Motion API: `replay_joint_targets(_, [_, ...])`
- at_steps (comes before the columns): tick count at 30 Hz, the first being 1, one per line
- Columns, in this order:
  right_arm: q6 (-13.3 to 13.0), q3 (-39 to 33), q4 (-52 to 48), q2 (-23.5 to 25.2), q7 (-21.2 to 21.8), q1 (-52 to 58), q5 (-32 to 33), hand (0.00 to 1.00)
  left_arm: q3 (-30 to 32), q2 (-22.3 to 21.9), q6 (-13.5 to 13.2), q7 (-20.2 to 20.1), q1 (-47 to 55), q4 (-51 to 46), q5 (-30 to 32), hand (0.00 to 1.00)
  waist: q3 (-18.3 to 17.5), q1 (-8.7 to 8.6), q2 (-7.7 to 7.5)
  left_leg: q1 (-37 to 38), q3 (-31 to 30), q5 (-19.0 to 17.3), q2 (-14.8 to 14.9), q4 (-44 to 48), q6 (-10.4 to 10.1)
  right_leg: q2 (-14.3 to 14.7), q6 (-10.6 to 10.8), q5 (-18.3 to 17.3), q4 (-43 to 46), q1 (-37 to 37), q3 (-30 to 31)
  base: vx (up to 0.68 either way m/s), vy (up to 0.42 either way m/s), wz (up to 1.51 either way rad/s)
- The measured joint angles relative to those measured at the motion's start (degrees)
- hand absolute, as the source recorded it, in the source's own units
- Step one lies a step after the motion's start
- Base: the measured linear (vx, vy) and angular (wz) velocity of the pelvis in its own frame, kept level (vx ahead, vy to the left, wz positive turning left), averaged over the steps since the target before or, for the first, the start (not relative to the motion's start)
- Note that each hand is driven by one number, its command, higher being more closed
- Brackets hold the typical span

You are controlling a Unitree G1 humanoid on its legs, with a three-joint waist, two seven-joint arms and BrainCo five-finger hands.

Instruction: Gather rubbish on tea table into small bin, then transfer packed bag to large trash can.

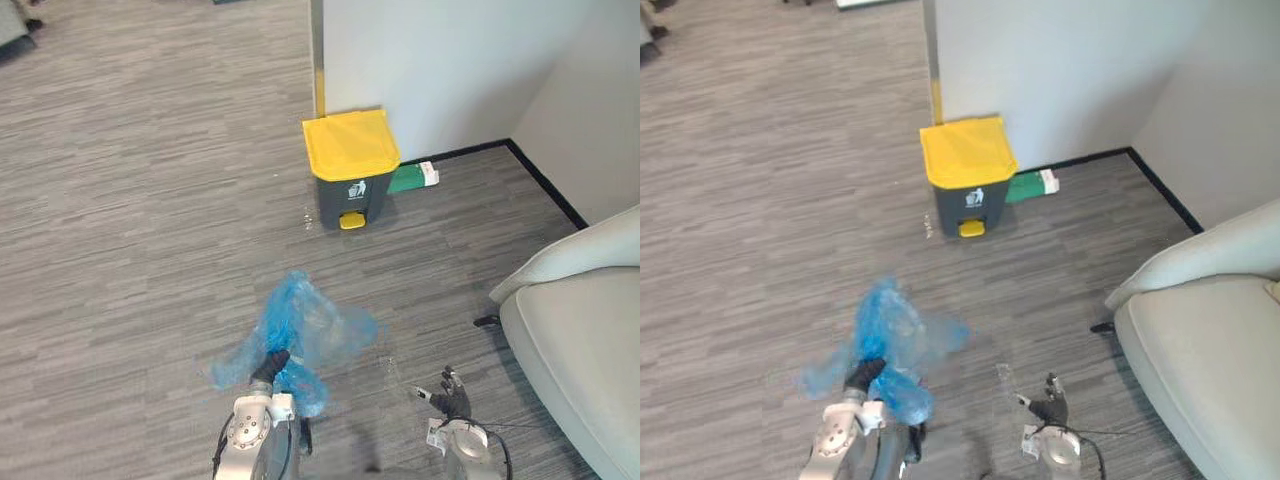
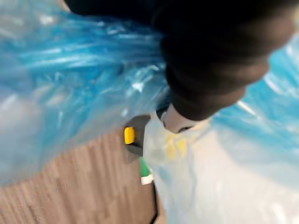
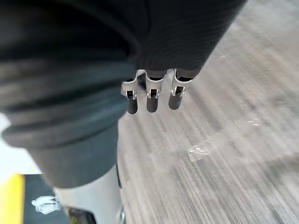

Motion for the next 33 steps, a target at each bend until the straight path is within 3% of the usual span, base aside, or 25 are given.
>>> replay_joint_targets(1, [0.00,-0.12,0.00,0.33,-0.01,0.34,-0.02,0.00,-0.09,0.25,0.03,0.02,0.06,-0.25,-0.01,1.00,0.01,0.39,-0.17,2.03,1.00,-2.12,-0.32,0.55,0.20,-0.42,1.05,0.58,5.48,-1.26,-0.09,0.52,0.235,-0.52])
replay_joint_targets(3, [-0.03,-0.03,-0.35,1.01,0.03,1.68,-0.04,0.00,-0.18,1.23,0.29,0.04,1.00,-1.93,0.00,1.00,0.11,-0.10,0.08,9.62,1.81,-6.78,-1.74,-0.21,0.49,-2.24,8.05,4.64,30.57,-9.92,-1.59,0.49,0.229,-0.39])
replay_joint_targets(4, [-0.01,0.00,-0.50,1.17,0.04,2.20,-0.04,0.00,-0.13,1.30,0.40,0.10,0.78,-2.20,-0.01,1.00,0.11,-0.27,0.22,11.31,1.81,-8.03,-1.83,-0.10,0.35,-2.44,7.14,4.18,36.52,-12.67,-2.08,0.45,0.200,-0.11])
replay_joint_targets(6, [-0.01,0.61,-2.45,1.81,0.04,3.90,-0.04,0.00,-0.37,1.26,0.40,1.22,-0.28,-2.37,-0.01,1.00,0.01,-0.75,0.73,16.74,1.25,-11.12,-1.82,-1.35,0.27,-2.54,2.97,1.25,45.13,-22.13,-6.90,0.48,0.140,0.06])
replay_joint_targets(9, [0.01,0.98,-2.57,1.97,0.02,3.41,-0.02,0.00,-0.66,1.24,0.43,1.21,-0.78,-2.35,-0.05,1.00,0.21,-2.61,0.85,20.86,-0.21,-14.17,-1.31,-2.19,-0.04,-1.94,0.42,-1.25,39.21,-29.29,-12.08,0.44,0.000,0.24])
replay_joint_targets(11, [0.01,0.96,-2.37,1.79,0.02,3.43,0.00,0.00,-0.85,1.19,0.42,1.15,-1.87,-1.92,-0.18,1.00,0.38,-3.41,1.21,23.66,-1.34,-16.45,-0.18,-2.22,-1.00,0.31,-0.64,0.47,24.43,-31.85,-13.52,0.54,-0.097,0.34])
replay_joint_targets(12, [0.00,0.95,-1.96,1.74,0.01,3.44,0.00,0.00,-0.62,1.19,0.39,1.15,-2.55,-1.65,-0.18,1.00,0.24,-3.58,0.92,24.40,-1.94,-16.96,-0.03,-2.43,-1.58,1.23,-1.10,2.91,17.89,-31.84,-13.18,0.66,-0.165,0.55])
replay_joint_targets(13, [0.02,0.94,-1.38,1.31,-0.02,3.56,-0.01,0.00,-0.19,1.46,0.26,1.19,-3.62,-0.55,-0.14,1.00,0.13,-3.84,-0.08,26.19,-3.91,-18.14,0.12,-2.81,-3.34,2.71,-6.30,13.44,10.33,-31.26,-11.15,0.57,-0.144,0.46])
replay_joint_targets(14, [0.06,0.90,-0.40,0.81,-0.03,2.95,-0.01,0.00,-0.05,0.89,0.43,1.21,-4.13,1.03,-0.13,1.00,0.24,-3.77,1.71,26.91,-4.73,-18.42,1.77,-2.86,-3.80,3.45,-6.38,13.35,10.80,-30.20,-12.24,0.56,-0.139,0.43])
replay_joint_targets(15, [0.08,0.24,0.08,0.44,-0.11,1.72,0.01,0.00,-0.11,1.02,0.48,1.15,-4.43,1.63,-0.12,1.00,0.26,-3.80,2.38,26.61,-5.56,-16.91,2.46,-2.53,-4.71,3.44,-7.00,11.74,12.56,-30.50,-12.88,0.51,-0.173,0.47])
replay_joint_targets(17, [0.07,-0.21,-0.27,-0.12,-0.07,1.33,0.01,0.00,-1.55,0.86,0.50,1.08,-4.65,1.71,-0.05,1.00,0.34,-4.66,2.51,27.02,-6.36,-13.70,2.79,0.85,-5.19,1.88,-7.51,7.43,15.00,-27.96,-15.66,0.55,-0.219,0.70])
replay_joint_targets(19, [0.07,0.62,-1.44,-0.45,-0.01,2.08,0.05,0.00,-2.12,0.49,0.49,0.87,-4.39,1.68,-0.05,1.00,0.81,-5.00,2.65,23.03,-5.02,-10.66,4.80,15.66,-5.99,2.04,-7.58,5.32,11.69,-20.96,-17.94,0.45,-0.177,0.64])
replay_joint_targets(20, [-0.06,1.81,-2.73,-0.54,0.00,2.44,0.09,0.00,-2.17,0.30,0.47,0.75,-3.89,1.17,-0.16,1.00,1.19,-4.37,2.68,18.04,-3.10,-9.91,8.00,28.81,-6.11,2.63,-7.86,4.91,8.19,-16.12,-18.33,0.41,-0.135,0.21])
replay_joint_targets(21, [-0.05,2.30,-3.55,-0.52,0.02,2.22,0.19,0.00,-2.20,-0.21,0.43,0.59,-3.49,0.42,-0.60,1.00,1.11,-3.21,2.70,14.07,0.03,-12.42,10.72,36.51,-5.18,3.22,-8.21,4.70,5.64,-12.91,-18.30,0.38,-0.100,0.01])
replay_joint_targets(23, [-0.60,2.11,-4.58,-0.80,0.00,2.14,0.22,0.00,-2.37,-1.17,0.41,-0.22,-3.39,-0.05,-0.75,1.00,0.97,-1.85,1.83,8.61,4.10,-14.54,12.70,37.48,-3.85,2.86,-8.21,4.70,1.63,-8.90,-18.53,0.33,-0.050,-0.10])
replay_joint_targets(26, [-0.54,0.84,-4.23,-0.89,-0.05,1.86,0.28,0.00,-2.35,-1.10,0.43,-0.39,-3.13,-0.09,-0.71,1.00,0.82,-1.53,1.97,3.93,5.85,-15.11,12.52,24.46,-3.35,2.27,-7.66,4.67,-2.76,-4.55,-18.38,0.31,0.031,-0.10])
replay_joint_targets(28, [-0.41,-0.83,-3.39,-0.91,-0.15,1.90,0.27,0.00,-2.33,-1.20,0.43,-0.38,-3.57,1.21,-0.57,1.00,0.50,-1.59,2.49,4.06,4.74,-8.58,10.04,9.13,-3.54,1.99,-5.30,4.05,-3.21,-3.55,-17.42,0.37,0.169,-0.22])
replay_joint_targets(29, [-0.34,-1.91,-2.34,-1.43,-0.19,1.79,0.19,0.00,-2.44,-1.44,0.45,-0.37,-3.41,1.77,-0.56,1.00,-0.13,-1.70,3.98,4.09,2.83,0.56,9.58,2.18,-2.60,3.03,-3.68,3.23,-3.20,-3.12,-16.65,0.37,0.235,-0.18])
replay_joint_targets(30, [0.36,-2.44,0.63,-1.06,-0.41,0.75,0.18,0.00,-2.44,-0.56,0.58,-0.31,-3.84,3.28,-0.55,1.00,-0.75,-2.09,2.96,5.24,2.43,0.93,8.13,0.24,-3.78,2.09,-2.27,2.53,-3.16,-3.01,-15.09,0.31,0.196,-0.11])
replay_joint_targets(32, [0.54,-2.31,0.80,-0.34,-0.65,1.12,0.12,0.00,-2.35,1.41,0.65,-0.21,-3.92,3.68,-0.51,1.00,-1.03,-2.20,1.10,7.17,3.95,0.79,6.16,-2.76,-3.46,-0.29,-1.05,2.69,-2.86,-3.17,-13.11,0.26,0.186,-0.20])
replay_joint_targets(33, [0.53,-2.34,0.56,-0.09,-0.85,1.00,0.04,0.00,-2.35,2.49,0.86,-0.16,-3.96,3.61,-0.51,1.00,-1.14,-2.00,0.37,8.30,5.55,-1.26,4.85,-3.29,-2.60,-1.91,0.60,2.16,0.85,-4.64,-11.80,0.23,0.188,-0.40])
